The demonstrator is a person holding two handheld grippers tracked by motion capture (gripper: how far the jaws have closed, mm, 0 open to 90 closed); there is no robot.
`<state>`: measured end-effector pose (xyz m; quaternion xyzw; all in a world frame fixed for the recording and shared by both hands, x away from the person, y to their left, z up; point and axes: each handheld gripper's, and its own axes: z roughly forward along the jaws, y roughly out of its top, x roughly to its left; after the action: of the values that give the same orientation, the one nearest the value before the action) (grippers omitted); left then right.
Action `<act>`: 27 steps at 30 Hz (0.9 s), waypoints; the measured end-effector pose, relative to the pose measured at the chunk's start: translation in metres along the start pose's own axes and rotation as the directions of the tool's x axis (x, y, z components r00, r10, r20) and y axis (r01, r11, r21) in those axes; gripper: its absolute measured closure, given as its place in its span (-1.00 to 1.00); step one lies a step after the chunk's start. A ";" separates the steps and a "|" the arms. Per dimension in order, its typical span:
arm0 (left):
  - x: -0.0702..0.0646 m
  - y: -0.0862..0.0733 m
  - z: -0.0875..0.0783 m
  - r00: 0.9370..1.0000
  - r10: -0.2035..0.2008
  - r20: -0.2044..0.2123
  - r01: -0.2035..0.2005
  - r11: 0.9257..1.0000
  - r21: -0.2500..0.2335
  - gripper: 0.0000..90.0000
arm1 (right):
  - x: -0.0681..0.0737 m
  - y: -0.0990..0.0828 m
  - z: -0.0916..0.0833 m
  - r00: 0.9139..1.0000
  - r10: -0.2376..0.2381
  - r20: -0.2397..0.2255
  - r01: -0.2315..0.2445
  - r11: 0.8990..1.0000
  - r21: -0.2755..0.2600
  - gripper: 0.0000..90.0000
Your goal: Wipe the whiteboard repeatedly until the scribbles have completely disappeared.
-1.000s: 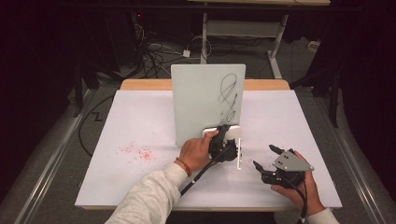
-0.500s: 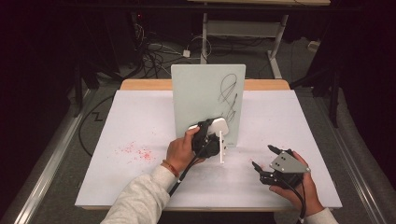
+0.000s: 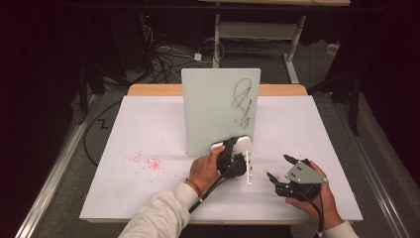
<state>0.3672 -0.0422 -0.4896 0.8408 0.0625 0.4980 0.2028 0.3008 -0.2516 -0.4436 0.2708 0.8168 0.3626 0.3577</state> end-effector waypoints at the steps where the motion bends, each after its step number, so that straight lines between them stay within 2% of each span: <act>1: 0.000 -0.001 0.000 1.000 0.004 0.001 -0.004 1.000 0.002 -0.37 | 0.000 0.000 0.000 1.000 -0.001 0.001 0.001 1.000 0.001 -0.43; 3: 0.001 -0.003 -0.001 1.000 0.028 0.011 -0.028 1.000 0.012 -0.37 | 0.000 0.000 -0.001 1.000 -0.002 0.005 0.002 1.000 -0.001 -0.43; 8: 0.003 -0.023 -0.008 1.000 0.018 0.001 -0.018 0.999 0.029 -0.37 | -0.002 0.000 -0.002 1.000 -0.001 0.017 0.001 1.000 -0.005 -0.42; 11: 0.010 -0.032 -0.013 1.000 0.000 0.002 0.000 0.998 0.060 -0.37 | -0.002 0.000 -0.001 1.000 0.003 0.019 -0.003 1.000 -0.002 -0.41; 15: 0.017 -0.040 -0.016 0.997 -0.073 -0.013 0.073 0.996 0.054 -0.37 | -0.001 0.000 -0.002 1.000 -0.002 0.026 0.002 1.000 -0.005 -0.41; 20: 0.029 -0.039 -0.018 0.987 -0.159 -0.035 0.160 0.987 0.026 -0.37 | -0.001 0.000 -0.002 1.000 -0.001 0.023 0.001 1.000 -0.003 -0.41; 22: 0.037 -0.036 -0.019 0.983 -0.181 -0.024 0.182 0.983 0.022 -0.37 | -0.001 0.000 -0.002 1.000 -0.003 0.024 0.003 1.000 -0.004 -0.41; 27: 0.056 -0.018 -0.018 0.979 -0.200 -0.041 0.200 0.980 0.002 -0.37 | -0.001 0.000 -0.001 1.000 0.000 0.022 0.001 1.000 -0.002 -0.41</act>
<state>0.3811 -0.0037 -0.4442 0.8206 0.1525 0.4918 0.2479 0.3004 -0.2528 -0.4423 0.2742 0.8125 0.3605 0.3671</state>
